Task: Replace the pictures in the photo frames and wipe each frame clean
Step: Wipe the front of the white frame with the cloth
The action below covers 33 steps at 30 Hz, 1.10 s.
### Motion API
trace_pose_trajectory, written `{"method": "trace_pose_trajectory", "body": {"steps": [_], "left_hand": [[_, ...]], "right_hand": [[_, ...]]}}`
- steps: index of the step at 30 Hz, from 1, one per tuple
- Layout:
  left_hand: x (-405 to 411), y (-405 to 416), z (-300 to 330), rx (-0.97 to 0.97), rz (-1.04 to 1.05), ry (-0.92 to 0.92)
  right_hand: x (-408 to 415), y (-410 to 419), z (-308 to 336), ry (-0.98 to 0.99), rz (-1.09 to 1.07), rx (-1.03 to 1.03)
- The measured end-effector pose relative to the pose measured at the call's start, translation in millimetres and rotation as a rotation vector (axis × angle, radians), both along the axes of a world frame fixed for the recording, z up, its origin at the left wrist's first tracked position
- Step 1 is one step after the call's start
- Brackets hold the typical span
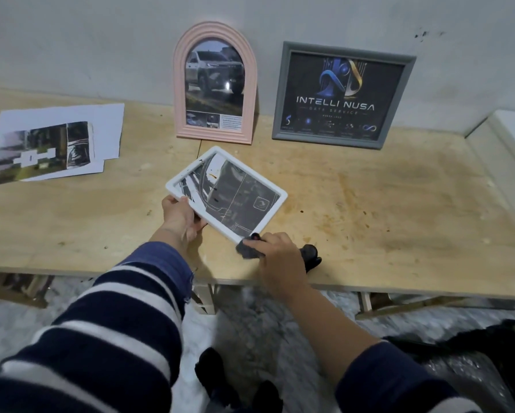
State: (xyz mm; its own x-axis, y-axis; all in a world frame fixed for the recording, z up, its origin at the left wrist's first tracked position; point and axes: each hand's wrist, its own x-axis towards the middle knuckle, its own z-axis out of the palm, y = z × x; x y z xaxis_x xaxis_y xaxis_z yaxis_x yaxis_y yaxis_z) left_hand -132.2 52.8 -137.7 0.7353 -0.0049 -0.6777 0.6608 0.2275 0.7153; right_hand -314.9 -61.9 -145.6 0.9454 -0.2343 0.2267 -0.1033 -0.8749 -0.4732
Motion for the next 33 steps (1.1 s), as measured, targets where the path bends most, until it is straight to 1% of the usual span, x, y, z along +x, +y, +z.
{"method": "trace_pose_trajectory", "body": {"steps": [1, 2, 3, 4, 6, 8, 9, 14, 16, 17, 18, 20, 23, 25, 27, 28, 30, 33], "left_hand": [[3.2, 2.4, -0.6, 0.005, -0.032, 0.01], [7.3, 4.1, 1.8, 0.01, -0.066, 0.013], [11.4, 5.8, 2.9, 0.02, -0.1, 0.016], [15.0, 6.8, 4.9, 0.046, -0.136, 0.012], [21.9, 6.2, 6.8, 0.123, -0.225, -0.003], [25.9, 3.7, 7.8, 0.194, -0.312, -0.009], [29.8, 2.7, 6.6, 0.23, -0.353, -0.018], [39.0, 1.1, -0.3, 0.423, -0.503, -0.15], [39.8, -1.2, -2.3, 0.547, -0.553, -0.268], [38.4, -2.9, -1.5, 0.62, -0.572, -0.332], [37.6, -4.3, -0.7, 0.686, -0.572, -0.382], [33.5, -4.8, 1.2, 0.745, -0.556, -0.452], [13.8, 1.2, 3.7, 0.818, -0.564, -0.619], [-12.0, 8.0, 1.3, 0.902, -0.704, -0.723], [-39.5, 15.0, -0.5, 0.926, -0.89, -0.75], [-49.2, 18.5, -1.0, 0.915, -0.941, -0.77], [-60.0, 25.7, -4.8, 0.915, -0.987, -0.793], [-69.6, 31.2, -7.9, 0.96, -0.98, -0.787]], "right_hand": [[-2.2, -4.1, 3.4, 0.003, 0.038, 0.137], [-2.1, -11.5, 9.9, 0.009, 0.024, 0.283], [-0.9, -21.2, 17.7, 0.026, -0.045, 0.381], [2.9, -31.8, 24.8, 0.035, -0.145, 0.412], [14.8, -51.4, 38.2, 0.071, -0.299, 0.411], [33.2, -66.2, 48.2, 0.11, -0.355, 0.41], [47.0, -70.2, 51.7, 0.11, -0.35, 0.402], [115.9, -63.3, 54.9, 0.103, -0.245, 0.236], [142.5, -54.4, 49.5, 0.112, -0.22, 0.198], [151.2, -50.7, 45.0, 0.148, -0.187, 0.16], [156.8, -47.0, 39.4, 0.2, -0.142, 0.11], [158.2, -43.4, 28.5, 0.29, -0.069, 0.031], [153.5, -44.1, 23.3, 0.331, -0.078, 0.008], [153.4, -44.5, 24.8, 0.364, -0.069, -0.043], [154.1, -44.4, 26.0, 0.417, -0.042, -0.087], [154.0, -44.4, 26.9, 0.447, -0.035, -0.107], [153.8, -46.1, 28.5, 0.505, -0.019, -0.161], [150.9, -46.7, 31.7, 0.543, 0.006, -0.232]]}}
